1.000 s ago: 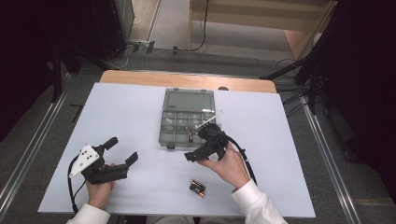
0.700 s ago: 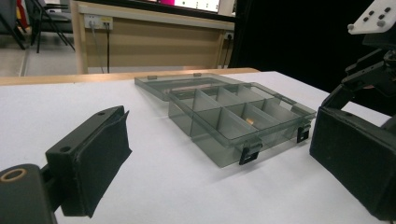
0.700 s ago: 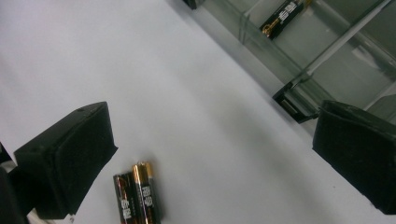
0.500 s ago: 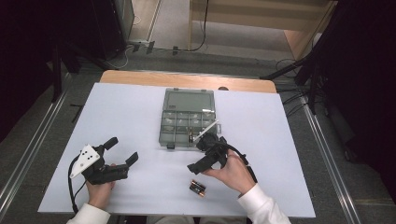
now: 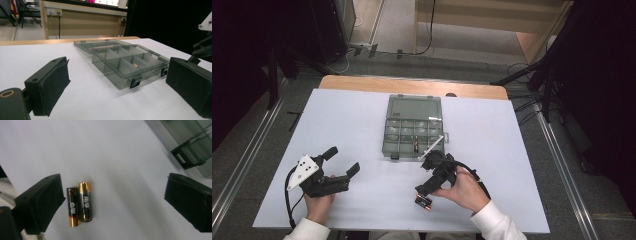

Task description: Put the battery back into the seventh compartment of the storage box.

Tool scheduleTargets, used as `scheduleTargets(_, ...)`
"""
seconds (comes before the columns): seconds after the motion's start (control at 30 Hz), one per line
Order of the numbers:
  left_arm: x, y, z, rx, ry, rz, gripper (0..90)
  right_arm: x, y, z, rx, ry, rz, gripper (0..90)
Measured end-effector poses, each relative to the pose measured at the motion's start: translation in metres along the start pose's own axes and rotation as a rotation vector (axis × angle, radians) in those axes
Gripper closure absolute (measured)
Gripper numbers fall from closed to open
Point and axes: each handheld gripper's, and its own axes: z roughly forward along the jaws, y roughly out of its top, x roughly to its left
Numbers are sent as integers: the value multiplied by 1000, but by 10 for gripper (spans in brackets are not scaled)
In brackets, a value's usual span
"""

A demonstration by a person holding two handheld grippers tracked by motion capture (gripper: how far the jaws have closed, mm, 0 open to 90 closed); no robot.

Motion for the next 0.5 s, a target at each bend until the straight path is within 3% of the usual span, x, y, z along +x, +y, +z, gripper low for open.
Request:
scheduleTargets(0.2,0,0,0,1,-3,-2,45,3,-3,5,46,17,-45,98)
scheduleTargets(0.3,0,0,0,1,-6,-4,45,5,-4,8,76,-11,-69,105)
scheduleTargets(0.5,0,0,0,1,-7,-5,45,7,-3,14,109,-12,-87,135)
